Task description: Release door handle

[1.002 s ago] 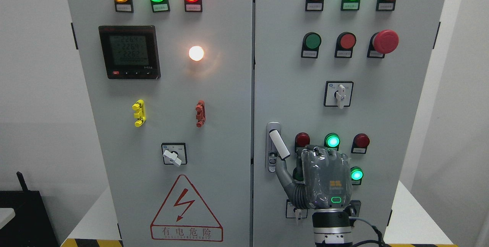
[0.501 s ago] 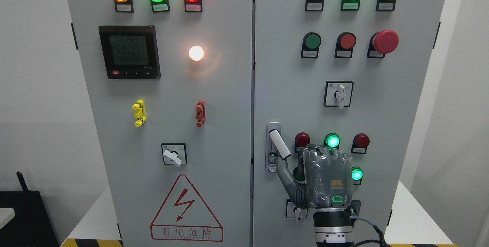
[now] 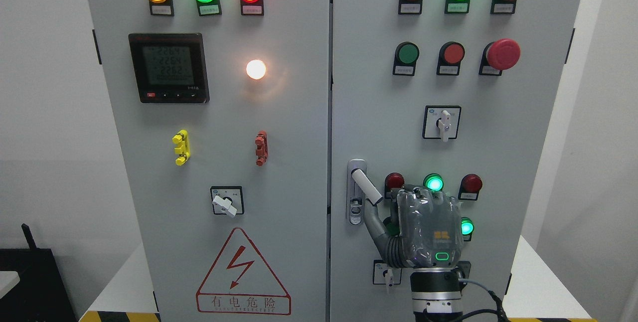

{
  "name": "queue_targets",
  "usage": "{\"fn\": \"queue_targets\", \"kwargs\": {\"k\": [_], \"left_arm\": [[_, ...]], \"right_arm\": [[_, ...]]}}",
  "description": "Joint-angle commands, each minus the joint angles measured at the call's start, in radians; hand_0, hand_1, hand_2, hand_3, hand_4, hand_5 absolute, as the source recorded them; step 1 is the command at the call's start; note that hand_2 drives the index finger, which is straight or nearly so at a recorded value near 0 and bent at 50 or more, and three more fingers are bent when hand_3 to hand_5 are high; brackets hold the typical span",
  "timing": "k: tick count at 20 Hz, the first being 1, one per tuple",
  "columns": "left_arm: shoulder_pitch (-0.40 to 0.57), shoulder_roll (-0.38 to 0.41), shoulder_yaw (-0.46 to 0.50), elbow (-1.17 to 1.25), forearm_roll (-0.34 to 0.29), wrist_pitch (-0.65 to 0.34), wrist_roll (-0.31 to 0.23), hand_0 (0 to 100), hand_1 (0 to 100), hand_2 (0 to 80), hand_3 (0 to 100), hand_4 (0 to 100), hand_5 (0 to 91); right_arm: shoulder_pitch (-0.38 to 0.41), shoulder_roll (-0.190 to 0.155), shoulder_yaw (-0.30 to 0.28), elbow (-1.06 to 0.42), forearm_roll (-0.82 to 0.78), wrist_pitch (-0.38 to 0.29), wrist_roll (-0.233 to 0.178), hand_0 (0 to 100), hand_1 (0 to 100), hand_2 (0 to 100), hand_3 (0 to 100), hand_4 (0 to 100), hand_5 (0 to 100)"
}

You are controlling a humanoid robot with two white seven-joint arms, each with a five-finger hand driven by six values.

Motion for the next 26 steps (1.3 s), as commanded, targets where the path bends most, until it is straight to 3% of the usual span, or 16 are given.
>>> {"fn": "queue_targets", "kwargs": {"k": [1,26], "left_arm": [[-0.015,0.0,0.002,0.025,-0.029,0.001,0.0,12,39,0.0,0,0,0.0],[-0.015,0.0,0.002,0.025,-0.029,0.001,0.0,12,39,0.0,0,0,0.0]], "right_arm": [[-0.003,0.0,-0.017,0.001,0.0,0.001,-0.001,51,44,100,100,100,97],[-0.021,0.002,-0.023,0.001,0.0,0.001,0.001,51,44,99,100,100,97]]}}
